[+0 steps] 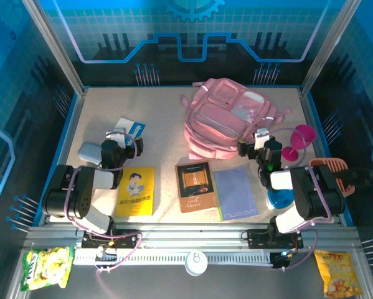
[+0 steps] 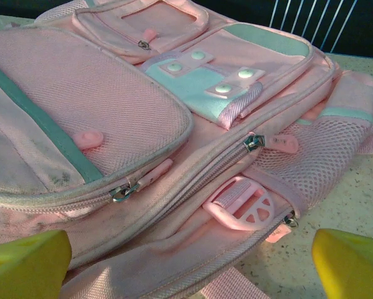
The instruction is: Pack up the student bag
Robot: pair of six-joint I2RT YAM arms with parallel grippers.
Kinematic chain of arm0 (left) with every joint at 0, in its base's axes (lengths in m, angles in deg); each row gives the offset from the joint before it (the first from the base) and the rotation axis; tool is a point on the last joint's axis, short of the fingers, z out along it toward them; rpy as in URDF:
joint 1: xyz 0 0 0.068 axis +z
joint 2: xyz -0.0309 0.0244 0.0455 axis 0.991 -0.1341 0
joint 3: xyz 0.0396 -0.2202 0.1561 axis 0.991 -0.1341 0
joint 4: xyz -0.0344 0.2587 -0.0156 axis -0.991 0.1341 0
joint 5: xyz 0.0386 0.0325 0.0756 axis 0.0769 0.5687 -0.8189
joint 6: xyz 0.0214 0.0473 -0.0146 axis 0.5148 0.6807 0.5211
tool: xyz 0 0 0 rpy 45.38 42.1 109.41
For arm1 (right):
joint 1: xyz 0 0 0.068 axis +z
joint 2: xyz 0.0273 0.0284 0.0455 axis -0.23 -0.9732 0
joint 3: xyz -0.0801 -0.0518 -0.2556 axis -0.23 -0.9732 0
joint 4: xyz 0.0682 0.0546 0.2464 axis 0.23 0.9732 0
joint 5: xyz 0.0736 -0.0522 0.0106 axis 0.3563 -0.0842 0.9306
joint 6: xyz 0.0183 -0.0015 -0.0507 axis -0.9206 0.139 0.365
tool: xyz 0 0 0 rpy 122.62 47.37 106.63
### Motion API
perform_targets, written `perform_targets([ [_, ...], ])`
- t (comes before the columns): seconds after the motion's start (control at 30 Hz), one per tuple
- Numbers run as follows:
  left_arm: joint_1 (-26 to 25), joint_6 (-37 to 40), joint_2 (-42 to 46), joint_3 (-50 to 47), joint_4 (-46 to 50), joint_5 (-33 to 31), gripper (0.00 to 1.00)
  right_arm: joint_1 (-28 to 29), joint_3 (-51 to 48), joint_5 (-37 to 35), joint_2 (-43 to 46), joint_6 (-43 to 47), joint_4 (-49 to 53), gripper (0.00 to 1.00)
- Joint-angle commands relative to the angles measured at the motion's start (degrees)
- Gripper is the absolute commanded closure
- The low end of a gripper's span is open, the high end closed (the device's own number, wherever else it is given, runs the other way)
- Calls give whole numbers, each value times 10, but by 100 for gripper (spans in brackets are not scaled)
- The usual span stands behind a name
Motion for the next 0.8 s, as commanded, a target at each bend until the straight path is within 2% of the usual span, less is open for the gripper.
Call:
perform_targets([
  [0.0, -1, 13, -6, 8, -10, 14, 1, -12, 12, 8, -3, 1, -6, 0],
  [0.77, 4, 10, -5, 9, -6, 22, 1, -12, 12, 9, -3, 1, -6, 0],
])
